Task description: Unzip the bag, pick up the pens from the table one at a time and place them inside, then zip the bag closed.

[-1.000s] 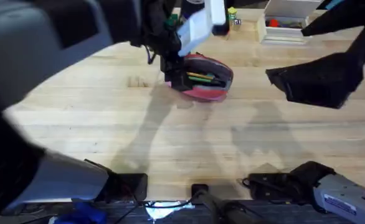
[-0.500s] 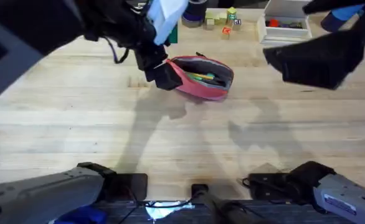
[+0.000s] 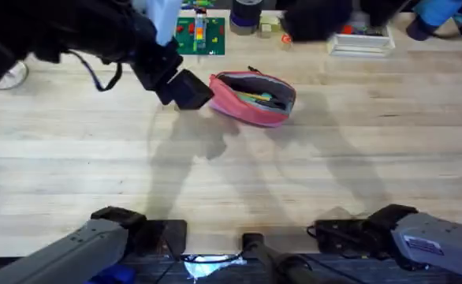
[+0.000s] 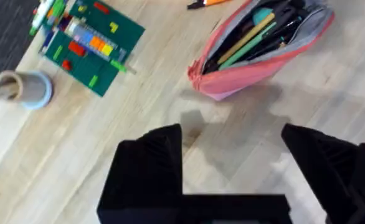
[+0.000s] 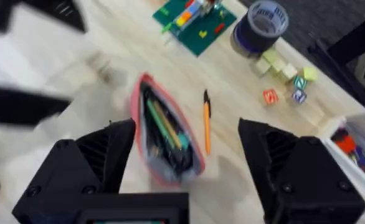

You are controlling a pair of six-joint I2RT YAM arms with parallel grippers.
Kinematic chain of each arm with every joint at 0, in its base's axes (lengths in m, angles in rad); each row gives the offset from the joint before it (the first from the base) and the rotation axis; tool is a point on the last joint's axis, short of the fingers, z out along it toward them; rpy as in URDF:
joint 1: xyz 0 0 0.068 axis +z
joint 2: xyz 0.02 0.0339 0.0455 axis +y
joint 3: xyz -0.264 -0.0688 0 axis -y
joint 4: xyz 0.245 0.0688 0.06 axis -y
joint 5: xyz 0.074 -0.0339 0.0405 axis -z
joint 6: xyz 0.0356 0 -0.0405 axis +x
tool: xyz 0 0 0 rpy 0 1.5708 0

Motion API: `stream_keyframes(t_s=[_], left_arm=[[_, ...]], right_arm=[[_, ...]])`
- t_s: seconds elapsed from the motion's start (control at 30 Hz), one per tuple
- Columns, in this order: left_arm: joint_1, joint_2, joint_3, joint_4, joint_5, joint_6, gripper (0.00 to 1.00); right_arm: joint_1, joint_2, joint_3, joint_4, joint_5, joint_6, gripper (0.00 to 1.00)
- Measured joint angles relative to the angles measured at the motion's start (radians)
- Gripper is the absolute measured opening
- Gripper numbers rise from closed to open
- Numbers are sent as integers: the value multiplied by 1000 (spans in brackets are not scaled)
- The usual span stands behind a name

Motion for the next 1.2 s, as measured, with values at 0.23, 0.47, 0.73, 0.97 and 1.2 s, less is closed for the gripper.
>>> stream_keyframes(t_s=[0.23,0.47,0.73,0.97,1.2], left_arm=[[6,-64,0,-52,-14,-65,993],[6,-74,0,-113,-17,-83,994],[6,-74,0,-127,-17,-87,993],[6,-74,0,-127,-17,-87,993],[6,-74,0,-127,-17,-87,993]], right_arm=[[-5,140,0,156,2,42,996],[-59,225,0,198,4,48,996],[-95,282,0,327,4,48,997],[-95,282,0,334,4,49,996],[-95,282,0,334,4,49,996]])
